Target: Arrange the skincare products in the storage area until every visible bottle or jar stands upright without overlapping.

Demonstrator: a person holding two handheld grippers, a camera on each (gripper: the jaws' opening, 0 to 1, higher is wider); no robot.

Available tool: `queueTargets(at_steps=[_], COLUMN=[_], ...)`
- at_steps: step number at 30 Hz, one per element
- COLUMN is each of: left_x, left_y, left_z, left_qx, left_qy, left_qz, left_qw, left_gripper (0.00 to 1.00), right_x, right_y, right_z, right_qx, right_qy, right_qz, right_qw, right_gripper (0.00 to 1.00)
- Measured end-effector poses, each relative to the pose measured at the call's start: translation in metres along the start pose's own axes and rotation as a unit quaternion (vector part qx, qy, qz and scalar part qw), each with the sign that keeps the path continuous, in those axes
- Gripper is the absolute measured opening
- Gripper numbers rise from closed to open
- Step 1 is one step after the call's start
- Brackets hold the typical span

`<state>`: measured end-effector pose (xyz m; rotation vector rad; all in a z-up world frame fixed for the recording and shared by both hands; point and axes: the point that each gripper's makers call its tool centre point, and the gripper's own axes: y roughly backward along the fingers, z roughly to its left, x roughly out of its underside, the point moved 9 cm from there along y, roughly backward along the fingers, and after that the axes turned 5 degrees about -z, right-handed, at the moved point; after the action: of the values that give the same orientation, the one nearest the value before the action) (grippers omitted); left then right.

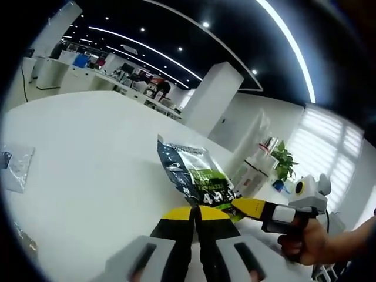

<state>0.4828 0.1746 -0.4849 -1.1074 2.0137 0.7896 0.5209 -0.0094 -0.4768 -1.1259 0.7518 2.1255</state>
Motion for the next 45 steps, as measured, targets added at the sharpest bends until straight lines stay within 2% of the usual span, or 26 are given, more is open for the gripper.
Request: queueTargets(at_steps=[14, 22, 24, 27, 32, 35, 40, 43, 45], left_x=[0.002, 0.001, 0.0, -0.001, -0.001, -0.001, 0.0, 0.0, 0.0], left_y=[-0.008, -0.009, -0.009, -0.009, -0.01, -0.009, -0.011, -0.011, -0.011], left_z=[0.002, 0.003, 0.004, 0.004, 0.003, 0.003, 0.001, 0.002, 0.002], left_qx=[-0.017, -0.022, -0.029, -0.031, -0.031, -0.029, -0.029, -0.029, -0.028], left_qy=[0.006, 0.007, 0.016, 0.019, 0.017, 0.018, -0.002, -0.003, -0.008], left_qz=[0.014, 0.01, 0.003, 0.001, 0.001, 0.001, 0.002, 0.002, 0.003], left_qw=[0.9997, 0.9997, 0.9994, 0.9994, 0.9994, 0.9994, 0.9996, 0.9996, 0.9996], left_gripper=[0.01, 0.01, 0.02, 0.02, 0.02, 0.02, 0.03, 0.03, 0.03], right_x=[0.004, 0.004, 0.005, 0.004, 0.002, 0.0, -0.001, 0.004, 0.006], right_y=[-0.005, -0.003, -0.001, 0.001, 0.005, 0.007, 0.011, 0.008, 0.004], right_z=[-0.006, -0.004, -0.002, -0.005, -0.003, -0.002, 0.002, 0.01, 0.013], right_qx=[0.027, 0.027, 0.023, 0.037, 0.04, 0.042, 0.039, 0.01, 0.003], right_qy=[-0.015, -0.001, 0.016, 0.065, 0.08, 0.107, 0.148, 0.176, 0.194], right_qz=[0.018, 0.012, 0.008, 0.0, -0.014, -0.031, -0.048, -0.03, -0.024], right_qw=[0.9994, 0.9996, 0.9996, 0.9972, 0.9958, 0.9929, 0.9871, 0.9839, 0.9807], right_gripper=[0.0, 0.01, 0.04, 0.06, 0.08, 0.12, 0.13, 0.16, 0.15])
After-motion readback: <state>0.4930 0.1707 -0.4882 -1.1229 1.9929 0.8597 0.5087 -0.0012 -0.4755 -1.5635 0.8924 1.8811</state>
